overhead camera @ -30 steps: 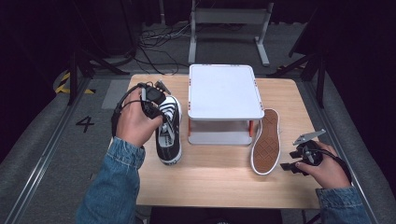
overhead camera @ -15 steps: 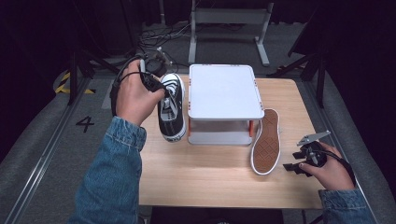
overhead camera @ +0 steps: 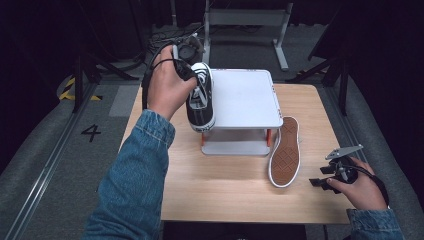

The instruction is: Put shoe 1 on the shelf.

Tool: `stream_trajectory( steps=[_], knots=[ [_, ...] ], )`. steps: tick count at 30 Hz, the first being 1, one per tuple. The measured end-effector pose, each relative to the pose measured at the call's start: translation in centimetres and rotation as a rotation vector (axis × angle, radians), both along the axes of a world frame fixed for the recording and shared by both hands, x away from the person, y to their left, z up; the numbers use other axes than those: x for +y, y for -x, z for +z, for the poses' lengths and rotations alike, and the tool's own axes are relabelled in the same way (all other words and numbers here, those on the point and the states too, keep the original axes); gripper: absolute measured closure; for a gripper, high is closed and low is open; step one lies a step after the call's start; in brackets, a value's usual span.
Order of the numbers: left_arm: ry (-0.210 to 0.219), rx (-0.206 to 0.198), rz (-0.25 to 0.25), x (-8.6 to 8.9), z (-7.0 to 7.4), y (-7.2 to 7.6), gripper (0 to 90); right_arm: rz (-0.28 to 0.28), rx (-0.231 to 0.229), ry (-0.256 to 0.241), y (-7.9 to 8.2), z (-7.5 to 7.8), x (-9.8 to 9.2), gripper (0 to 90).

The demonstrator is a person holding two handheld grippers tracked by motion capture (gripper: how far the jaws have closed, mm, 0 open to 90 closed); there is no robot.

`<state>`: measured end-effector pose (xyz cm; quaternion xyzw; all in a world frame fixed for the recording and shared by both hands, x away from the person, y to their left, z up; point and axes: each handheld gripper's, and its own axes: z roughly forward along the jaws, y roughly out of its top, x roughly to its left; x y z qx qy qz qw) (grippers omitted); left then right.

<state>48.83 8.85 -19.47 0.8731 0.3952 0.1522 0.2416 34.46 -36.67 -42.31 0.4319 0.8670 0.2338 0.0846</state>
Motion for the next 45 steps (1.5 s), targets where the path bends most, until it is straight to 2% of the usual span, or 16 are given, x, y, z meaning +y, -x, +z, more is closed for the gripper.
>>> stream_trajectory(
  steps=[2, 6, 13, 15, 19, 23, 30, 35, 36, 38, 39, 40, 41, 42, 43, 45],
  knots=[
    [-0.011, -0.02, -0.017, -0.7, -0.2, -0.6, 82.3, 0.002, 0.001, -0.001, 0.0, 0.0, 0.0, 33.0],
    [-0.028, -0.016, -0.035, -2.2, -0.7, -1.9, 82.3, 0.006, 0.004, -0.003, -0.2, -0.1, 0.0, 33.0],
    [-0.023, -0.026, -0.05, -4.8, -1.6, -3.9, 82.3, 0.014, 0.004, -0.011, -0.3, -0.1, 0.1, 33.0],
    [-0.041, -0.036, -0.059, -5.6, -2.1, -4.4, 82.3, 0.012, 0.005, -0.015, -0.3, -0.1, 0.0, 33.0],
    [-0.07, -0.064, -0.059, -6.7, -2.7, -4.9, 82.3, 0.007, 0.004, -0.019, -0.3, -0.2, -0.2, 33.0],
    [-0.055, -0.068, -0.039, -7.2, -3.0, -5.2, 82.2, 0.002, 0.008, -0.019, -0.3, -0.3, -0.5, 33.0],
    [-0.09, -0.036, -0.068, -8.7, -3.6, -5.4, 81.7, 0.009, 0.011, -0.023, -0.3, -0.4, -0.3, 32.8],
    [-0.049, 0.003, -0.055, -8.8, -3.8, -5.6, 73.2, 0.007, 0.01, -0.023, -0.3, -0.4, -0.3, 32.7],
    [-0.044, -0.005, -0.057, -8.7, -3.6, -5.5, 60.1, 0.006, 0.007, -0.024, -0.2, -0.3, -0.3, 32.6],
    [-0.028, -0.032, -0.038, -8.2, -3.0, -5.0, 49.7, 0.004, 0.005, -0.022, -0.2, -0.3, -0.3, 32.5],
    [-0.028, -0.032, -0.038, -8.2, -3.0, -5.0, 47.8, 0.004, 0.005, -0.022, -0.2, -0.3, -0.3, 32.5],
    [-0.007, -0.043, -0.04, -7.8, -2.6, -4.6, 47.8, 0.003, 0.005, -0.021, -0.2, -0.3, -0.4, 32.5],
    [0.033, -0.052, -0.052, -7.1, -1.8, -3.9, 42.2, 0.004, 0.002, -0.018, -0.3, -0.2, -0.4, 32.4],
    [0.033, -0.052, -0.052, -7.1, -1.8, -3.9, 41.8, 0.004, 0.002, -0.018, -0.3, -0.2, -0.4, 32.4],
    [0.066, -0.054, -0.072, -6.2, -1.0, -2.7, 41.8, 0.001, -0.003, -0.02, -0.3, -0.1, -0.3, 32.5],
    [0.07, -0.063, -0.079, -5.7, -0.6, -2.0, 41.7, 0.003, -0.007, -0.02, -0.3, -0.1, -0.3, 32.6]
  ],
)
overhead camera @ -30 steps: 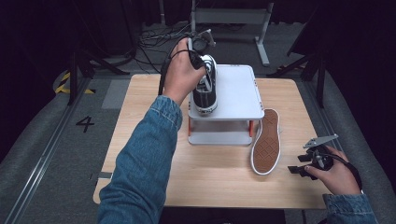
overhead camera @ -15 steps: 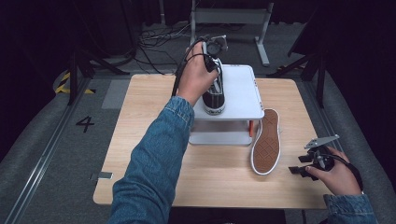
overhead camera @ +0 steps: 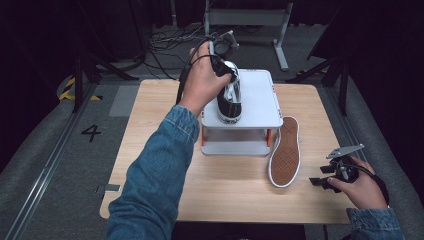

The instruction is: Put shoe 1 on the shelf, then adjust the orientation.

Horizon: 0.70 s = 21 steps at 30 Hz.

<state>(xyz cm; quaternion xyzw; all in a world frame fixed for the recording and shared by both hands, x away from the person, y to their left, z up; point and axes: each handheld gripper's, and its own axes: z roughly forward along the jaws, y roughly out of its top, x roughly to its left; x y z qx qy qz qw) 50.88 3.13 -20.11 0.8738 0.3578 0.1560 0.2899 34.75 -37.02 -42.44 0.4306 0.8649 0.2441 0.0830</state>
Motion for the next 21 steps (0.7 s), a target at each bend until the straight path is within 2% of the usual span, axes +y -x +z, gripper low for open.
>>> stream_trajectory(
  steps=[2, 3, 4, 5, 7, 12, 15, 16, 17, 19, 20, 21],
  knots=[
    [-0.005, -0.007, -0.014, 1.0, 0.6, 1.4, 40.3, -0.009, -0.007, 0.003, -0.1, 0.1, 0.1, 33.2],
    [0.006, -0.011, -0.031, 2.0, 0.9, 2.7, 38.5, -0.01, -0.016, 0.008, -0.2, 0.2, 0.2, 34.1],
    [0.006, -0.011, -0.031, 2.0, 0.9, 2.7, 38.4, -0.014, -0.016, 0.006, -0.3, 0.3, 0.4, 34.3],
    [0.014, -0.008, -0.038, 2.7, 1.0, 3.6, 37.5, -0.009, -0.029, 0.003, -0.3, 0.5, 0.5, 34.9],
    [0.004, -0.011, -0.048, 4.0, 0.9, 5.3, 36.7, -0.003, -0.035, -0.001, -0.4, 0.6, 0.7, 34.9],
    [0.004, 0.006, -0.064, 6.8, -0.1, 7.6, 34.9, -0.003, -0.06, 0.024, -0.9, 1.0, 1.2, 23.0],
    [0.005, -0.008, -0.053, 8.6, -1.2, 8.7, 33.2, -0.004, -0.104, 0.02, -1.3, 1.4, 1.6, 23.5],
    [0.009, -0.009, -0.049, 9.1, -1.6, 9.1, 33.0, -0.003, -0.118, 0.019, -1.5, 1.7, 1.8, 25.5],
    [0.012, -0.007, -0.049, 9.6, -2.1, 9.4, 32.9, -0.005, -0.131, 0.012, -1.7, 1.8, 1.9, 31.2],
    [0.026, 0.018, -0.049, 10.5, -3.3, 10.0, 32.2, 0.013, -0.115, -0.02, -2.2, 2.1, 2.1, 42.8],
    [0.027, 0.027, -0.044, 10.8, -3.9, 10.3, 32.1, 0.03, -0.107, -0.033, -2.6, 2.2, 2.2, 45.9],
    [0.027, 0.027, -0.044, 10.8, -3.9, 10.3, 32.3, 0.03, -0.107, -0.033, -2.6, 2.2, 2.2, 45.9]
  ],
)
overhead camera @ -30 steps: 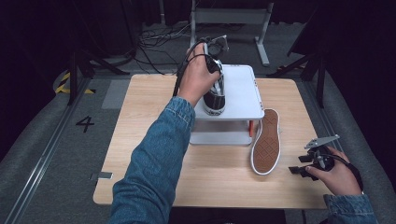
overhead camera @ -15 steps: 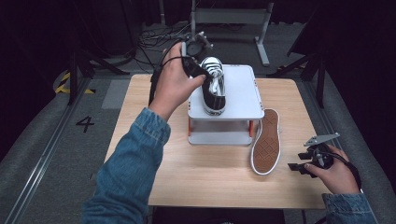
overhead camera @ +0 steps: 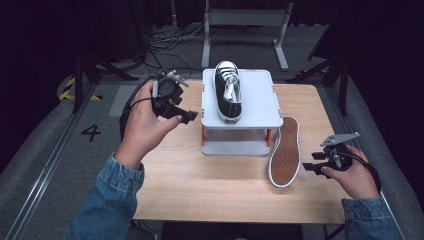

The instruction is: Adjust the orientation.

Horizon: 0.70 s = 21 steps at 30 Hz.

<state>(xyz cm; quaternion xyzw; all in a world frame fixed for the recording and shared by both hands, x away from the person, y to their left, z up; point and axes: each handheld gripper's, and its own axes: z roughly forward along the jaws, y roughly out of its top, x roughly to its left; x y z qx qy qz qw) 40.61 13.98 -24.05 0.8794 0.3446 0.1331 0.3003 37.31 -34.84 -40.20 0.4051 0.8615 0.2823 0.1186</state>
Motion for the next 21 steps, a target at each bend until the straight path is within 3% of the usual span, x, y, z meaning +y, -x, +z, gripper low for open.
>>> stream_trajectory(
  steps=[1, 4, 7, 10, 15, 16, 17, 21],
  knots=[
    [-0.026, 0.012, 0.006, 0.5, -1.3, 0.3, 31.6, 0.011, 0.001, -0.017, -0.6, 0.2, 0.5, 50.8],
    [-0.031, 0.03, -0.01, 1.2, -2.9, 0.6, 30.7, 0.036, -0.004, -0.021, -1.3, 0.4, 1.1, 51.1],
    [-0.02, 0.042, -0.001, 2.0, -4.5, 0.9, 30.7, 0.028, 0.003, -0.034, -1.8, 0.9, 2.0, 57.6],
    [-0.052, 0.034, 0.008, 2.7, -6.6, 1.2, 34.5, 0.043, -0.021, -0.037, -2.2, 1.4, 2.9, 65.1],
    [-0.083, 0.126, 0.059, 4.0, -11.4, 1.4, 33.0, 0.028, -0.025, 0.01, -2.7, 1.4, 3.9, 79.0],
    [-0.083, 0.126, 0.059, 4.0, -11.4, 1.4, 32.7, 0.017, -0.025, 0.019, -2.7, 1.2, 4.0, 80.9],
    [-0.099, 0.159, 0.072, 4.1, -12.5, 1.1, 32.3, 0.014, -0.021, 0.026, -2.8, 1.1, 3.9, 82.3],
    [-0.108, 0.178, 0.107, 4.4, -13.4, 1.0, 29.4, 0.011, -0.012, 0.031, -2.8, 0.7, 4.1, 87.8]
  ],
)
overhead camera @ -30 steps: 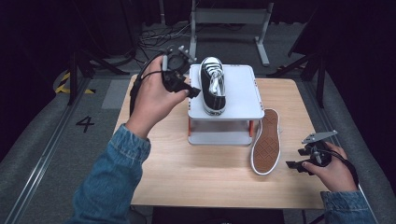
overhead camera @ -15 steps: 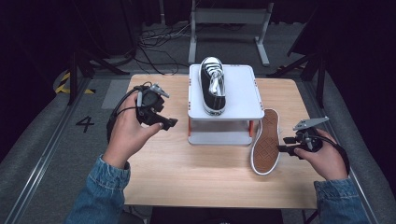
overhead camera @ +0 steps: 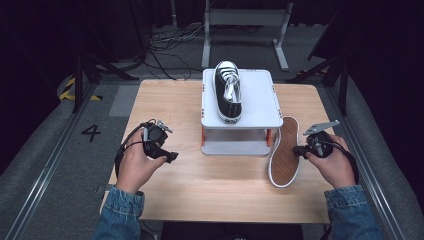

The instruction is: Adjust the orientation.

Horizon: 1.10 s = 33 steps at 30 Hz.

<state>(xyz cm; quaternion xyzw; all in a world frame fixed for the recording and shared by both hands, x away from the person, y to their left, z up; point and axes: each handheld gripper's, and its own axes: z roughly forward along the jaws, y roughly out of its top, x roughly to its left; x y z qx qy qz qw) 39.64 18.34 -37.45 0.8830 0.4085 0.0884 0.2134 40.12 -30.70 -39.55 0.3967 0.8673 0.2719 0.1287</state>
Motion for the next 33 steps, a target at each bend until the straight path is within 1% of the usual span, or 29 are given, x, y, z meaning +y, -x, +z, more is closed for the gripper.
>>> stream_trajectory(
  steps=[1, 2, 3, 4, 5, 6, 8, 11, 13, 15, 16, 18, 19, 20, 22, 23, 24, 26, 28, 29, 30, 31, 33],
  knots=[
    [0.008, 0.013, -0.003, 0.0, -0.6, -0.2, 29.4, 0.006, 0.01, 0.009, -0.1, -0.3, 0.1, 90.0],
    [0.008, 0.013, -0.003, 0.0, -0.6, -0.2, 29.3, 0.006, 0.01, 0.009, -0.1, -0.3, 0.1, 90.0],
    [0.014, 0.02, -0.002, 0.1, -0.9, -0.3, 29.3, 0.004, 0.011, 0.01, -0.2, -0.4, 0.1, 90.0],
    [0.008, 0.028, 0.003, 0.1, -1.2, -0.4, 29.3, -0.008, 0.027, 0.011, -0.2, -0.5, -0.1, 90.0],
    [0.008, 0.028, 0.003, 0.1, -1.2, -0.4, 29.3, -0.008, 0.027, 0.011, -0.2, -0.5, -0.1, 90.0],
    [0.004, 0.033, 0.009, 0.2, -1.4, -0.4, 29.2, -0.025, 0.038, 0.018, -0.1, -0.8, -0.5, 90.0],
    [0.006, 0.037, 0.007, 0.2, -1.6, -0.5, 29.1, -0.032, 0.043, 0.026, 0.0, -0.9, -0.6, 90.0],
    [0.013, 0.038, 0.01, 0.3, -1.6, -0.6, 29.1, -0.074, 0.081, 0.058, 0.0, -2.0, -1.8, 90.0],
    [0.019, 0.037, 0.008, 0.4, -1.7, -0.7, 29.0, -0.106, 0.085, 0.047, 0.1, -2.6, -2.8, 90.0],
    [0.015, 0.042, 0.008, 0.3, -1.8, -0.9, 28.9, -0.125, 0.093, -0.01, 0.2, -2.9, -3.6, 90.0],
    [0.012, 0.042, 0.006, 0.3, -1.8, -1.0, 28.6, -0.126, 0.101, -0.02, 0.3, -3.1, -3.8, 90.0],
    [0.017, 0.046, 0.007, 0.3, -1.9, -1.1, 28.6, -0.119, 0.09, -0.021, 0.4, -3.1, -3.7, 89.9],
    [0.013, 0.044, 0.005, 0.3, -2.0, -1.1, 28.6, -0.119, 0.087, -0.013, 0.4, -3.1, -3.6, 89.1],
    [0.016, 0.042, 0.009, 0.3, -2.0, -1.2, 28.5, -0.113, 0.079, -0.007, 0.3, -3.0, -3.5, 88.4],
    [0.023, 0.035, 0.007, 0.5, -2.3, -1.3, 28.5, -0.113, 0.078, 0.0, 0.4, -2.9, -3.5, 86.0],
    [0.029, 0.025, 0.002, 0.7, -2.5, -1.4, 28.5, -0.113, 0.079, -0.002, 0.4, -2.8, -3.5, 85.2],
    [0.033, 0.016, 0.009, 1.0, -2.8, -1.4, 28.5, -0.114, 0.074, -0.005, 0.5, -2.5, -3.6, 84.9],
    [0.025, 0.027, 0.019, 1.4, -3.0, -1.4, 28.6, -0.112, 0.044, -0.007, 0.7, -1.2, -3.4, 85.8],
    [0.022, 0.035, 0.031, 1.8, -3.1, -1.2, 28.6, -0.088, 0.011, -0.018, 0.9, 0.3, -2.7, 87.1],
    [0.023, 0.04, 0.035, 1.9, -3.2, -1.1, 28.6, -0.063, -0.015, -0.023, 0.9, 1.5, -2.0, 87.6],
    [0.022, 0.049, 0.034, 2.0, -3.2, -0.9, 28.6, -0.038, -0.027, -0.027, 0.9, 2.3, -1.3, 87.8],
    [0.017, 0.052, 0.036, 2.1, -3.2, -0.8, 28.6, -0.015, -0.036, -0.025, 0.8, 2.9, -0.6, 87.9],
    [0.015, 0.06, 0.039, 2.2, -3.2, -0.5, 28.6, 0.013, -0.043, -0.014, 0.4, 3.3, 0.5, 88.1]
  ],
)
